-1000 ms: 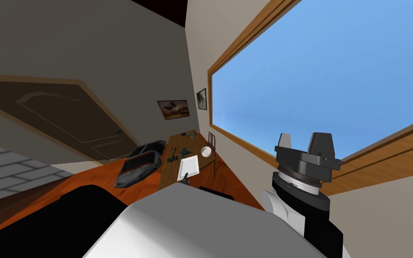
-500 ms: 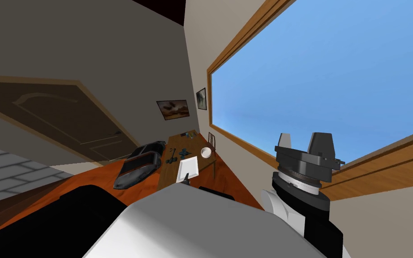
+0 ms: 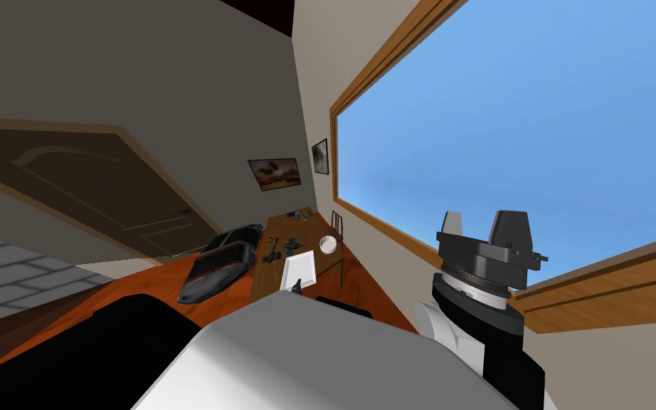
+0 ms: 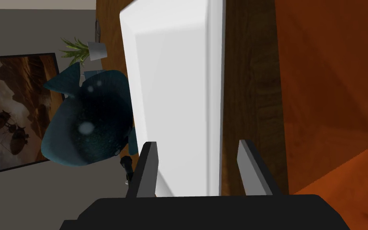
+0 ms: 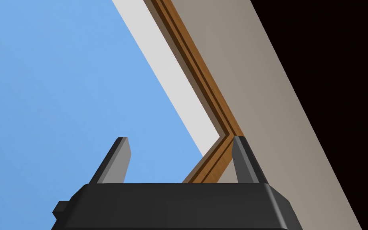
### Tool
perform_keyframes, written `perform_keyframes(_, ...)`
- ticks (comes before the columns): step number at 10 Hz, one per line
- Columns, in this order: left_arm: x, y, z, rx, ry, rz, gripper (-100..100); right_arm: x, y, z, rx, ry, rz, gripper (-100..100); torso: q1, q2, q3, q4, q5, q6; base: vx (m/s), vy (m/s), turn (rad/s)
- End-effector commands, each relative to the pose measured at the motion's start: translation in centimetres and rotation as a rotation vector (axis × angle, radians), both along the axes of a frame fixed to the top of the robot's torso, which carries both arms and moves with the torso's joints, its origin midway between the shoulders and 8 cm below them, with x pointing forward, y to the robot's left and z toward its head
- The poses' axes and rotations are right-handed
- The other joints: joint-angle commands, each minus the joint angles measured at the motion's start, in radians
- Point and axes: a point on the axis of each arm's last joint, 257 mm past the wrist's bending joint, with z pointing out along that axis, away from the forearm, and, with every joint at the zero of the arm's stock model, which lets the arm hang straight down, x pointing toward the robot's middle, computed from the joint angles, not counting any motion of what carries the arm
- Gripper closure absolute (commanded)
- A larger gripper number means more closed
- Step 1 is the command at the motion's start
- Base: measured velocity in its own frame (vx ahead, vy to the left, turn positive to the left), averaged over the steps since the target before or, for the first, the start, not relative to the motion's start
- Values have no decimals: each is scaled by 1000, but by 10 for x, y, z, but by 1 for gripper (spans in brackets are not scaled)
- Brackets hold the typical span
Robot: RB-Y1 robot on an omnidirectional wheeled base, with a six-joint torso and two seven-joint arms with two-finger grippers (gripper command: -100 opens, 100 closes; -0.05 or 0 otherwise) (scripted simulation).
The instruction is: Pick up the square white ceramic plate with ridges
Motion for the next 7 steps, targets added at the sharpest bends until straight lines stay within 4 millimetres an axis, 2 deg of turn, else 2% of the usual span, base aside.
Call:
perform_keyframes(1, 0, 0, 0, 0, 0, 0, 100, 0, 0, 0, 0, 0, 0, 0, 0, 0, 0, 0, 0, 0, -11, -12, 6)
perform_keyframes(2, -6, -3, -5, -8, 17, 1, 100, 0, 0, 0, 0, 0, 0, 0, -1, 0, 2, 4, -5, 1, 0, 0, 0)
perform_keyframes(4, -6, -3, -5, -8, 16, 2, 100, 0, 0, 0, 0, 0, 0, 0, 0, 0, 2, 4, -4, 1, 0, 0, 0)
perform_keyframes(5, -6, -3, -5, -9, 16, 2, 0, 0, 0, 0, 0, 0, 0, 0, 0, 0, 2, 4, -4, 1, 0, 0, 0)
perform_keyframes(6, 1, 3, 2, 0, 0, 1, 100, 0, 0, 0, 0, 0, 0, 0, 0, 0, 2, 4, -4, 1, -30, -20, -22)
perform_keyframes(7, 3, 7, 5, 1, 1, 3, 100, 0, 0, 0, 0, 0, 0, 0, -1, 1, 3, 4, -4, 1, -87, -48, -21)
